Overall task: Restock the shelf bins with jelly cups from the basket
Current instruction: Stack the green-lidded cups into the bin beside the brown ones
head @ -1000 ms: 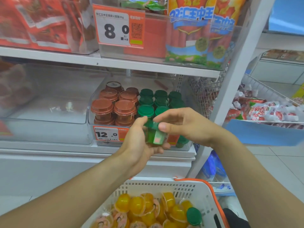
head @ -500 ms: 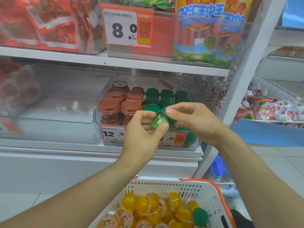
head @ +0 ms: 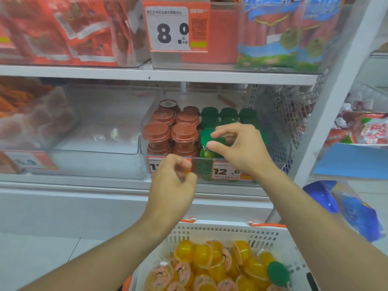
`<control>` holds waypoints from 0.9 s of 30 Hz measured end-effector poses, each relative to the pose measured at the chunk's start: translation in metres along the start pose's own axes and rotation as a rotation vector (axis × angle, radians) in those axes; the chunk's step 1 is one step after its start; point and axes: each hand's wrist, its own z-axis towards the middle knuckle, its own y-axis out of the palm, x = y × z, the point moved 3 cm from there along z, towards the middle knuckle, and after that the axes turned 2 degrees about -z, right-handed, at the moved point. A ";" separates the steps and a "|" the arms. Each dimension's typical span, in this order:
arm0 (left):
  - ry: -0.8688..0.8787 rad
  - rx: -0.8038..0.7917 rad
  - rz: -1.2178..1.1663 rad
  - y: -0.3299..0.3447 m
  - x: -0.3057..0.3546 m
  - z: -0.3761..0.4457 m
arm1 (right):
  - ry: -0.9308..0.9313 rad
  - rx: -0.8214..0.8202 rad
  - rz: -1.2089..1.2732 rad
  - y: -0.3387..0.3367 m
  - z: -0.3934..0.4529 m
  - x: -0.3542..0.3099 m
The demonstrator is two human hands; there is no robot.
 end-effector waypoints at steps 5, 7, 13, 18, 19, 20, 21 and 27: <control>-0.034 -0.027 0.040 0.002 -0.011 0.003 | -0.013 -0.096 -0.151 0.007 -0.003 -0.004; -0.032 -0.041 0.047 0.004 -0.010 0.005 | -0.036 -0.117 -0.161 0.006 -0.003 -0.004; -0.024 -0.098 0.046 0.019 -0.006 0.003 | -0.113 -0.132 -0.199 0.005 -0.002 -0.006; -0.034 -0.142 0.068 0.033 -0.007 0.002 | -0.191 -0.162 -0.270 0.006 -0.004 -0.001; -0.038 -0.146 0.069 0.035 -0.007 0.002 | -0.211 -0.168 -0.280 0.007 -0.005 0.000; -0.039 -0.149 0.072 0.037 -0.008 0.002 | -0.228 -0.174 -0.279 0.008 -0.006 0.001; -0.037 -0.150 0.077 0.039 -0.008 0.002 | -0.243 -0.182 -0.270 0.009 -0.007 0.003; 0.000 -0.218 0.120 0.050 -0.015 -0.005 | -0.404 0.011 -0.176 0.001 -0.018 0.010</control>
